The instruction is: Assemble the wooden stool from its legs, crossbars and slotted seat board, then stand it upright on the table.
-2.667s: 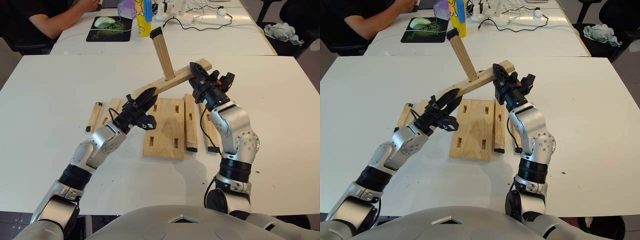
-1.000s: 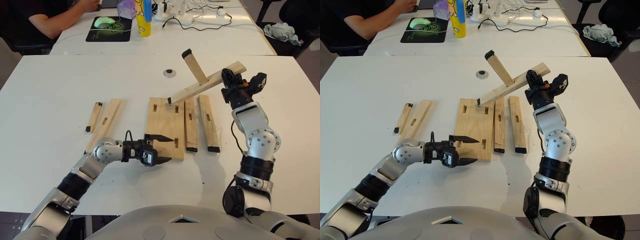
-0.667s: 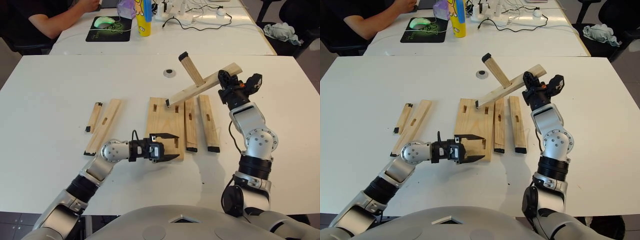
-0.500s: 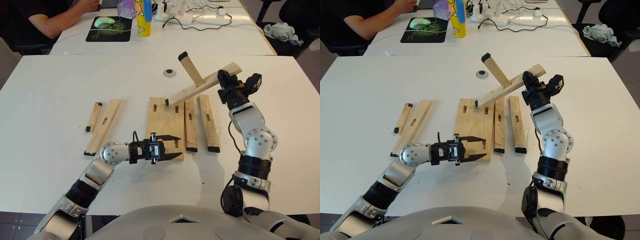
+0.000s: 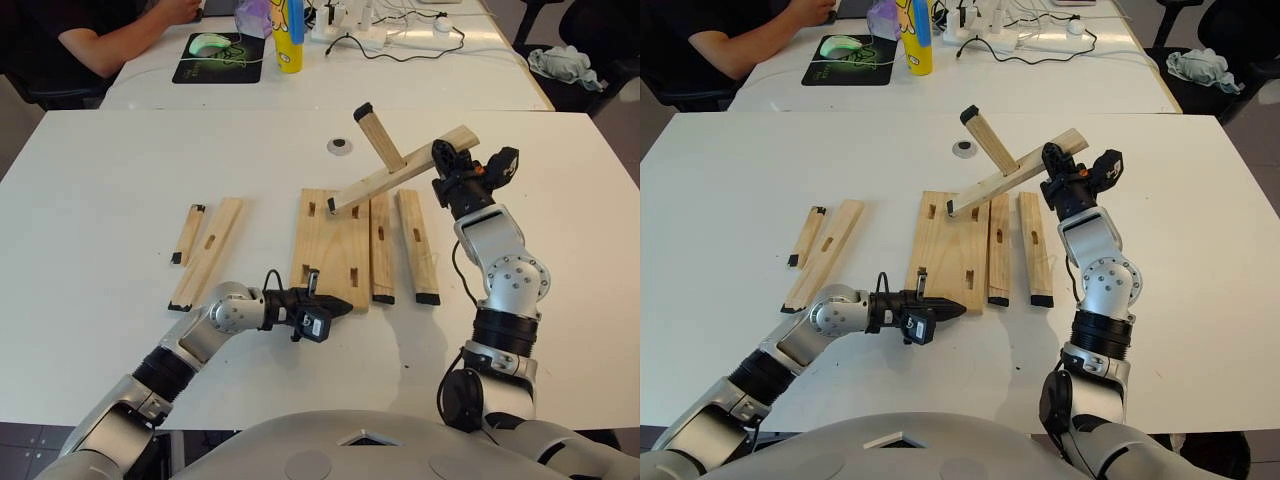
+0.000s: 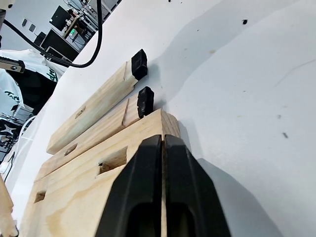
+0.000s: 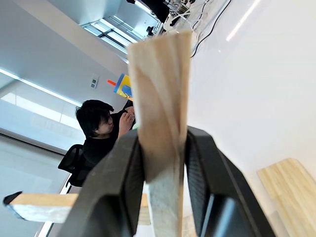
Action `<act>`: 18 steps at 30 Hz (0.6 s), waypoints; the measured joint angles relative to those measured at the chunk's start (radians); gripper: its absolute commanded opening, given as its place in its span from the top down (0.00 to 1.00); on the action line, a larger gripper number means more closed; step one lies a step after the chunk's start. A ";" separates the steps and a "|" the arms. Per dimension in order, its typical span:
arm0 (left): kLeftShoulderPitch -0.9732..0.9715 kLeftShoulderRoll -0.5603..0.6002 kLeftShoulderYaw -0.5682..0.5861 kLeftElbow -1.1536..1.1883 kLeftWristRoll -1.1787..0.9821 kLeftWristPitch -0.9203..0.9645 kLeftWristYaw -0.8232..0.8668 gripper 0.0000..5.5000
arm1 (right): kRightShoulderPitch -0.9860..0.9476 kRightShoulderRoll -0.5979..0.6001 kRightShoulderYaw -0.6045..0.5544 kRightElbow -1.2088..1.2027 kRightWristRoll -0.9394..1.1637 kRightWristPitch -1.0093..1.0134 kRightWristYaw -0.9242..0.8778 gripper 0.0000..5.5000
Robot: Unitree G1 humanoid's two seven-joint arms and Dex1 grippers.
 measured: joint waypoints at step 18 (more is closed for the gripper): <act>-0.039 -0.172 0.068 0.052 -0.021 0.289 0.133 1.00 | 0.009 -0.006 0.039 -0.088 -0.041 0.025 0.054 0.81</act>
